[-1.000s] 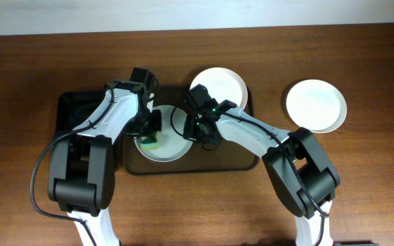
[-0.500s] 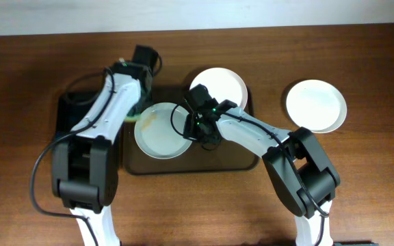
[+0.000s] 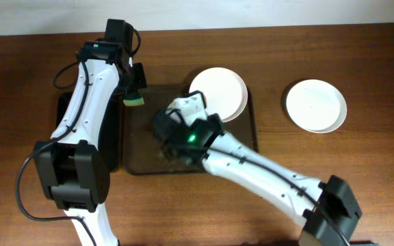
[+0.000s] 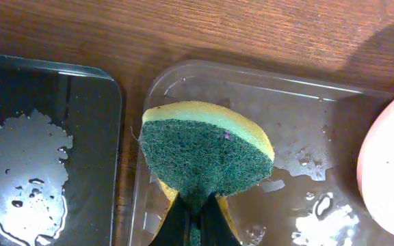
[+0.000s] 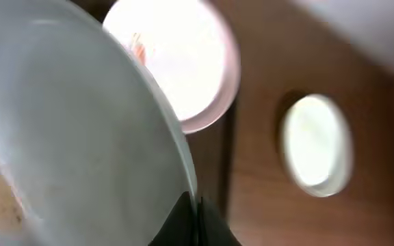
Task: Clean dirty plates on tray and stack at the side
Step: 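Lift the pale blue plate and stack it on the right plate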
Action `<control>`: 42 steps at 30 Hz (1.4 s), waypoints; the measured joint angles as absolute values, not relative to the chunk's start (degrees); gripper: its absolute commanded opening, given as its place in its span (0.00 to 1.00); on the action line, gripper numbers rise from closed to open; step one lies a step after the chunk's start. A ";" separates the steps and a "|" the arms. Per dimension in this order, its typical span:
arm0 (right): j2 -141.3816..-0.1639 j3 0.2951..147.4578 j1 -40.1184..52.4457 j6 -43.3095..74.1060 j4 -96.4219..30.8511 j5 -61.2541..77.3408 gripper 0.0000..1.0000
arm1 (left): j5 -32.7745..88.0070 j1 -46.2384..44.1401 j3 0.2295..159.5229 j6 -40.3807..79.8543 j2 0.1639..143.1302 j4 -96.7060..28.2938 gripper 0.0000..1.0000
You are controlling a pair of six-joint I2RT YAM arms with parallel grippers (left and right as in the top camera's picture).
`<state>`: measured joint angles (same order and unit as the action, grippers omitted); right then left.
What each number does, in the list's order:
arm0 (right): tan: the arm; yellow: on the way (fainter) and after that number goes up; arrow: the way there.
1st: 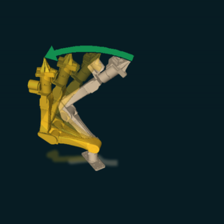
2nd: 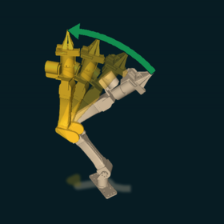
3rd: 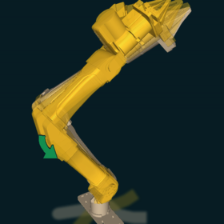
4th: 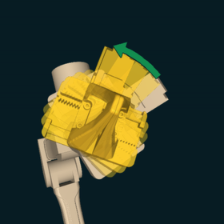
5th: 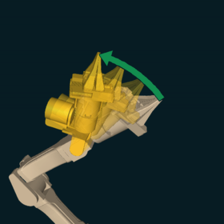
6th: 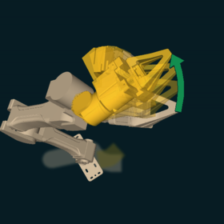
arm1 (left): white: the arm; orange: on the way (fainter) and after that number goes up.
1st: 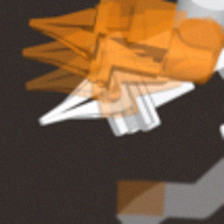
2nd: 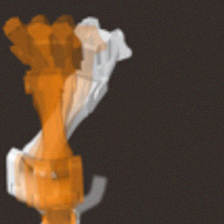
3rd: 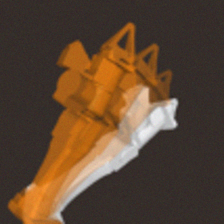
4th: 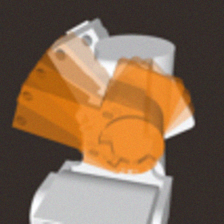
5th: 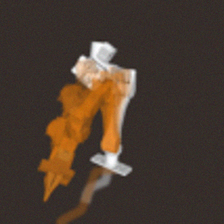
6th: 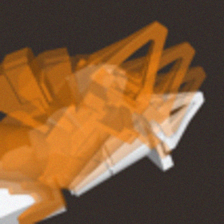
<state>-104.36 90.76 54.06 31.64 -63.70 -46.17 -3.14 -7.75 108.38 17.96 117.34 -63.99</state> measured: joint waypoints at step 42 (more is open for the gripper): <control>-113.99 105.82 -4.05 19.99 -63.90 -0.05 0.76 | -1.28 -7.75 108.38 17.96 117.34 -63.64 0.01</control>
